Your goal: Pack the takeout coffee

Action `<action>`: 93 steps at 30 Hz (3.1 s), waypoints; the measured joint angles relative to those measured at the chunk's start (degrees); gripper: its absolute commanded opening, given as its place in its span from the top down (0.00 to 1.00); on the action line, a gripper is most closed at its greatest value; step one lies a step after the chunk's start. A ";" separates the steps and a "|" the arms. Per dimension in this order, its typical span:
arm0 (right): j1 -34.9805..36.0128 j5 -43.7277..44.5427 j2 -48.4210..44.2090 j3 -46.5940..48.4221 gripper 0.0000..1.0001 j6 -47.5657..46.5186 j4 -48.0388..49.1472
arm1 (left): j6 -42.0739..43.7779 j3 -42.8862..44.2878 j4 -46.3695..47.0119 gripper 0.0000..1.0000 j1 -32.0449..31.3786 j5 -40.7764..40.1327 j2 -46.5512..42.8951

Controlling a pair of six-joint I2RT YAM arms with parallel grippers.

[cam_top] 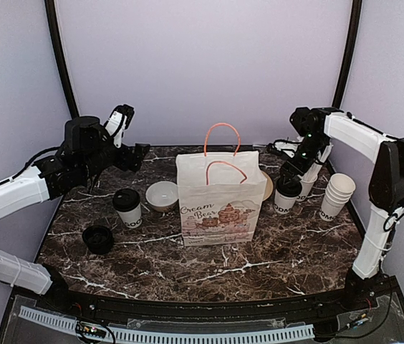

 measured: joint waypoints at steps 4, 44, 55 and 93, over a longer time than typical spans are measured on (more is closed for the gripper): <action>0.22 0.63 0.00 -0.04 0.18 0.11 -0.46 | 0.00 0.00 -0.52 0.04 0.00 0.31 0.17; 2.78 -9.09 -20.24 3.52 0.36 -0.92 -3.76 | -3.74 23.78 -3.85 0.19 -0.83 37.75 13.62; 2.73 -18.25 -24.76 14.10 0.34 -2.25 -3.72 | 0.57 43.01 -11.15 0.35 -7.15 40.15 32.09; 37.97 5.35 -20.90 4.35 0.41 -6.80 3.17 | -1.27 37.59 -17.75 0.54 -14.32 36.72 24.26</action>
